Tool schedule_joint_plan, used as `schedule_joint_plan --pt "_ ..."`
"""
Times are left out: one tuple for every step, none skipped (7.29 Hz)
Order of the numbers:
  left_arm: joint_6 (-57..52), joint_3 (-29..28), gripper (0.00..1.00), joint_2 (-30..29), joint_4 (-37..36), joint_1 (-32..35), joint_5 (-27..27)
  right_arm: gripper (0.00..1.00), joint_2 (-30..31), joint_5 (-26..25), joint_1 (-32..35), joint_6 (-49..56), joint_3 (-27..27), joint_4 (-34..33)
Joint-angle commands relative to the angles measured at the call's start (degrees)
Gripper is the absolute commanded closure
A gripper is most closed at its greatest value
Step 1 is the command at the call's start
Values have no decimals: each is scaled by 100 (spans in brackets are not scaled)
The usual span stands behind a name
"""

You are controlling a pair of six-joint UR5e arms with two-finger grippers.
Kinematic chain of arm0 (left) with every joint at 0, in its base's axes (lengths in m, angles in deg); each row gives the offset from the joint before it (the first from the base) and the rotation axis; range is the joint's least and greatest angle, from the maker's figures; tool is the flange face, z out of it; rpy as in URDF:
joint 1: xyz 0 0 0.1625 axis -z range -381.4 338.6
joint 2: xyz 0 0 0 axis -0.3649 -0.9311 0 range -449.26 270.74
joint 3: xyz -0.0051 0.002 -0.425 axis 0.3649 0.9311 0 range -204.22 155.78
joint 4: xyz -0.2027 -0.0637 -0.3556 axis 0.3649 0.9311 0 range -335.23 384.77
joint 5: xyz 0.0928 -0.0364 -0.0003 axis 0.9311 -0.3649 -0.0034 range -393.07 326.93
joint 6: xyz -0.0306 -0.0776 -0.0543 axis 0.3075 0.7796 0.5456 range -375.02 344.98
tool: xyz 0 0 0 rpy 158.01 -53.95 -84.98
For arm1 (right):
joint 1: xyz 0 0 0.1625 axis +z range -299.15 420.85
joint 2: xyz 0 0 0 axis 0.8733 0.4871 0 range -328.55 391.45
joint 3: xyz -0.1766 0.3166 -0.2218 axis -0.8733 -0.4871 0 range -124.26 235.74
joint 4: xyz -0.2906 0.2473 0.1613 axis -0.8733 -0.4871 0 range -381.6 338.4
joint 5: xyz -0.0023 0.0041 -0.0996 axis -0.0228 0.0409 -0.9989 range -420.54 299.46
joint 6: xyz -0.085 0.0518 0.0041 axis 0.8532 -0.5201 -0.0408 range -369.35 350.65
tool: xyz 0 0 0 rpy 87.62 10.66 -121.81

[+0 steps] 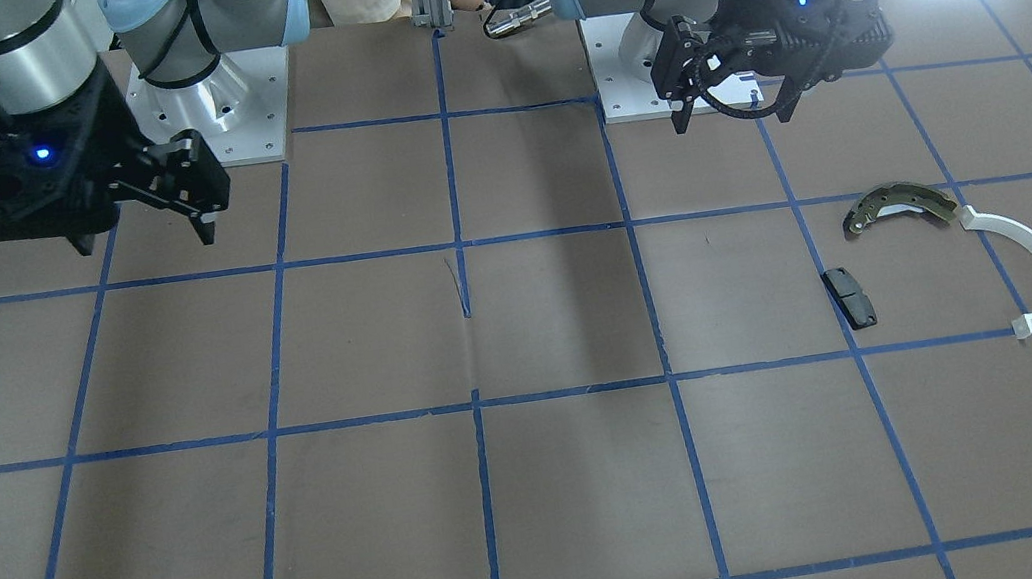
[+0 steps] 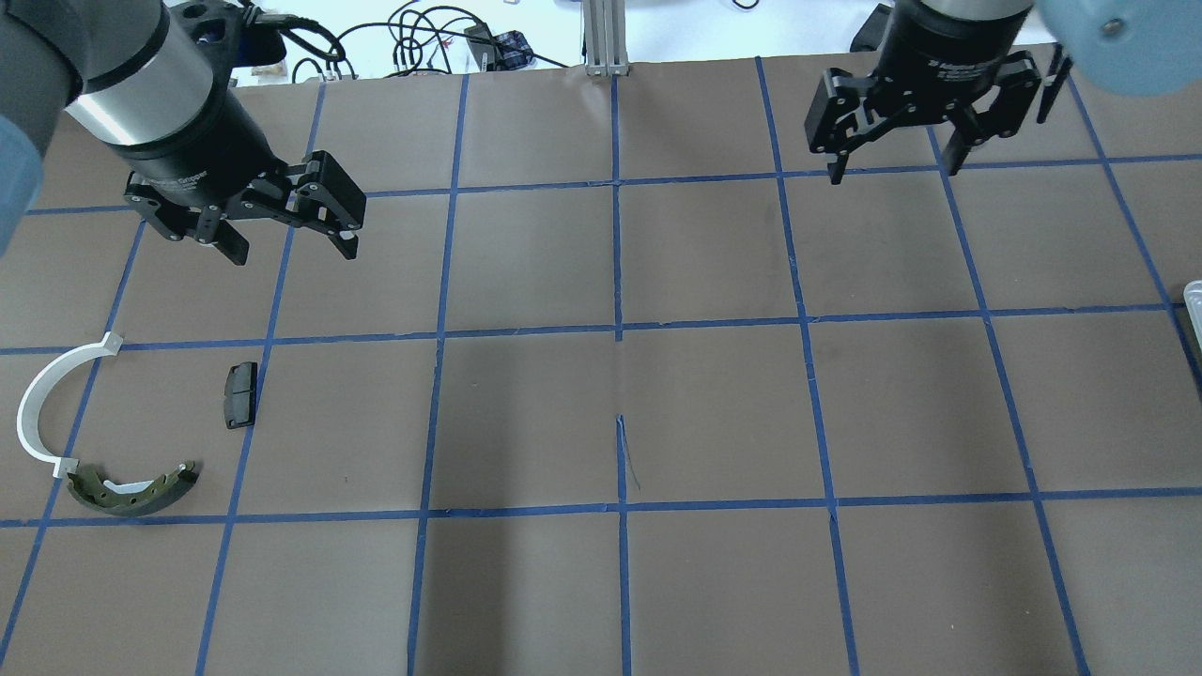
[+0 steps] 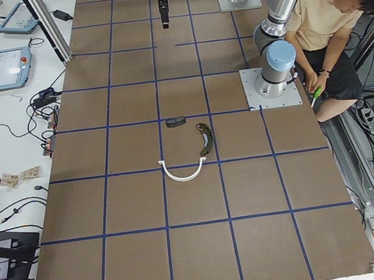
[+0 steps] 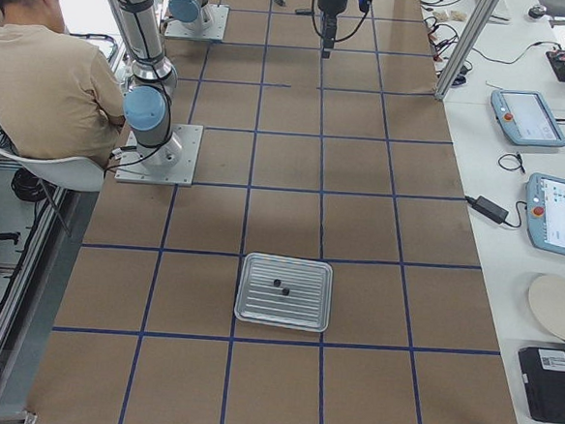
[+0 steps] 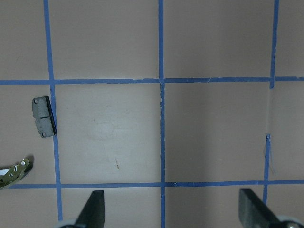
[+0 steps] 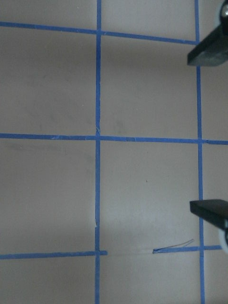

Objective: Place bearing gear from tray to pile

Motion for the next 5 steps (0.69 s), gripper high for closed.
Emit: schedule_joint_plan --pt "0 3 0 3 0 0 4 0 238 -235 -1398 1701 10 356" --pt "0 3 0 3 0 0 4 0 282 -359 -2214 2678 45 506" --pt "0 3 0 -6 0 0 4 0 204 -360 -3006 3627 98 464" --pt "0 3 0 3 0 0 4 0 47 -334 -3884 4306 238 359" --pt "0 -6 0 -6 -9 0 4 0 -398 -334 -4588 4531 343 -503"
